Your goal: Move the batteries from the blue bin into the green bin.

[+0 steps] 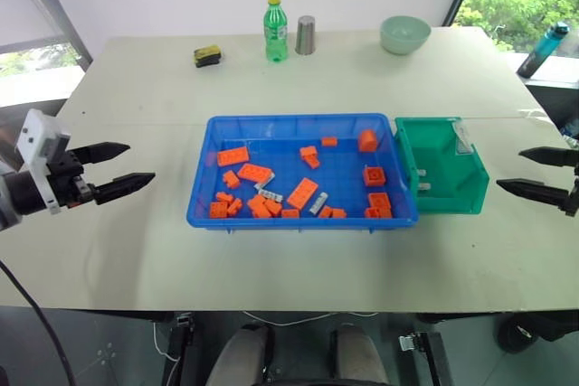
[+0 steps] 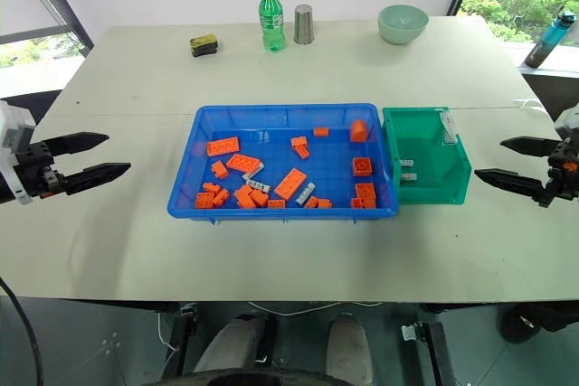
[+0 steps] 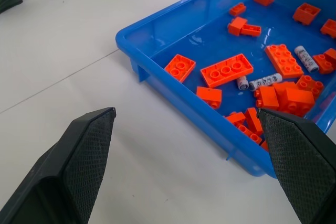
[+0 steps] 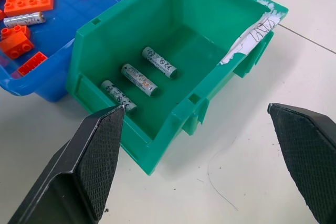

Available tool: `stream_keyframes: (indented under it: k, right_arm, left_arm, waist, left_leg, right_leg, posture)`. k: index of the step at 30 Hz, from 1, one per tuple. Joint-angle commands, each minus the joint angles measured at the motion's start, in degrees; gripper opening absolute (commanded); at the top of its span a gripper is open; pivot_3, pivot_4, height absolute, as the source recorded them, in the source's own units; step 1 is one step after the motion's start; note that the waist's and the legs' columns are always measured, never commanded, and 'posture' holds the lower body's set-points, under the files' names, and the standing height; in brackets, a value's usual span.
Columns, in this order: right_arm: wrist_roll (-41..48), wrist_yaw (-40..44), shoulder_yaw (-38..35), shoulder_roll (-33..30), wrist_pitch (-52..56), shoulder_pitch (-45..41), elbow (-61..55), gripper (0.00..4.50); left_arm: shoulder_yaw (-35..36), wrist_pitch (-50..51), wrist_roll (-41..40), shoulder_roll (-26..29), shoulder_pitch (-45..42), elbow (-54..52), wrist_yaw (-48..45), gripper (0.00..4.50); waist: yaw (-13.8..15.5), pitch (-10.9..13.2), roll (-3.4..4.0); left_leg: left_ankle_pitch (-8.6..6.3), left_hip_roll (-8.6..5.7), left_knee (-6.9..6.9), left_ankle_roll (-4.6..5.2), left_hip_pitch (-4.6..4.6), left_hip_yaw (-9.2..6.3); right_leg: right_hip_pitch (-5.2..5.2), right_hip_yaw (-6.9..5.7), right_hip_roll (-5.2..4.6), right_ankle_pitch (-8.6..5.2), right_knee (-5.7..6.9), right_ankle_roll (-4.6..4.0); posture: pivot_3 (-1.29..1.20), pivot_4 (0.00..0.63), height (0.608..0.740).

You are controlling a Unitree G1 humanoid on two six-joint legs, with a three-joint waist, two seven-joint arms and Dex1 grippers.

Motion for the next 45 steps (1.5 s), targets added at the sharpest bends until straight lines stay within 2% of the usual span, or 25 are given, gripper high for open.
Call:
stream_keyframes:
  k: [1, 18, 28, 33, 37, 39, 42, 45]
  right_arm:
    - [-0.25, 0.31, -1.46, -0.51, -1.79, -0.46, 0.99, 4.49]
    - [-0.63, -0.71, -1.73, -0.03, -2.77, -0.41, 3.48, 4.49]
    - [-2.27, -0.76, 1.15, -0.11, -4.99, -4.34, 5.55, 4.49]
    - [2.07, -0.03, 2.69, 0.13, 1.97, -8.98, -3.95, 4.49]
    - [4.16, -3.12, 11.38, 4.32, 10.07, -19.32, -17.51, 4.49]
    - [3.51, -6.94, 16.59, 8.91, 14.71, -25.87, -21.42, 4.49]
    - [1.41, -12.82, 24.25, 17.23, 20.83, -34.55, -24.20, 4.49]
    - [-0.32, -16.64, 29.08, 23.97, 23.68, -39.03, -24.25, 4.49]
  left_arm:
    - [1.49, -1.01, -0.02, 0.96, -1.06, -0.24, 0.01, 4.50]
    - [0.34, -1.42, 1.19, 1.07, -1.50, 1.74, -0.66, 4.50]
    - [1.28, 0.30, -0.87, -0.30, -0.95, -2.30, 0.52, 4.50]
    - [1.10, 2.43, -3.35, -0.70, -0.03, -6.81, 0.39, 4.50]
    - [-0.43, 5.76, -7.32, -0.26, -1.55, -12.67, -0.11, 4.50]
    - [-1.17, 6.45, -8.14, -0.03, -1.85, -14.46, -0.47, 4.50]
    - [-2.22, 7.58, -9.35, 0.17, -2.76, -15.80, -0.70, 4.50]
    - [-3.02, 7.79, -9.59, 0.37, -2.97, -16.19, -1.09, 4.50]
  waist:
    - [-0.01, 0.00, 0.00]
    - [-0.10, 0.02, 0.02]
    - [-0.15, 0.02, 0.03]
    - [-0.23, 0.09, 0.15]
    - [-0.89, 0.10, 0.15]
    - [-1.06, 0.12, 0.12]
    - [-1.44, 0.14, 0.10]
    - [-1.39, 0.13, 0.09]
  left_leg:
    - [0.00, 0.00, 0.00, 0.00, 0.00, 0.00]
    - [0.00, 0.01, 0.00, 0.00, 0.00, 0.01]
    - [0.00, 0.01, 0.00, 0.00, 0.00, 0.02]
    - [0.00, 0.05, 0.00, 0.00, 0.00, 0.07]
    - [0.01, 0.15, 0.01, -0.01, 0.00, 0.11]
    - [0.01, 0.17, 0.00, -0.03, -0.02, 0.08]
    - [0.00, 0.16, -0.01, -0.04, -0.07, 0.06]
    - [0.01, 0.16, 0.01, -0.06, -0.30, 0.01]
  right_leg:
    - [0.00, 0.00, 0.00, 0.00, 0.00, 0.00]
    - [-0.02, 0.00, 0.01, 0.00, 0.01, 0.00]
    - [-0.03, 0.00, 0.01, 0.00, 0.01, 0.00]
    - [-0.04, 0.00, 0.01, 0.00, 0.02, 0.00]
    - [-0.06, 0.00, 0.06, 0.00, 0.02, 0.00]
    - [-0.08, -0.01, 0.08, 0.00, 0.02, 0.00]
    - [-0.13, 0.00, 0.07, 0.00, 0.02, 0.00]
    - [-0.37, -0.01, 0.09, 0.01, 0.08, -0.02]
  posture:
    - [0.00, 0.150, 0.727]
    - [0.00, 0.150, 0.727]
    - [0.00, 0.150, 0.727]
    - [0.00, 0.150, 0.727]
    - [0.00, 0.150, 0.727]
    - [0.00, 0.150, 0.727]
    - [0.00, 0.150, 0.727]
    - [0.00, 0.150, 0.727]
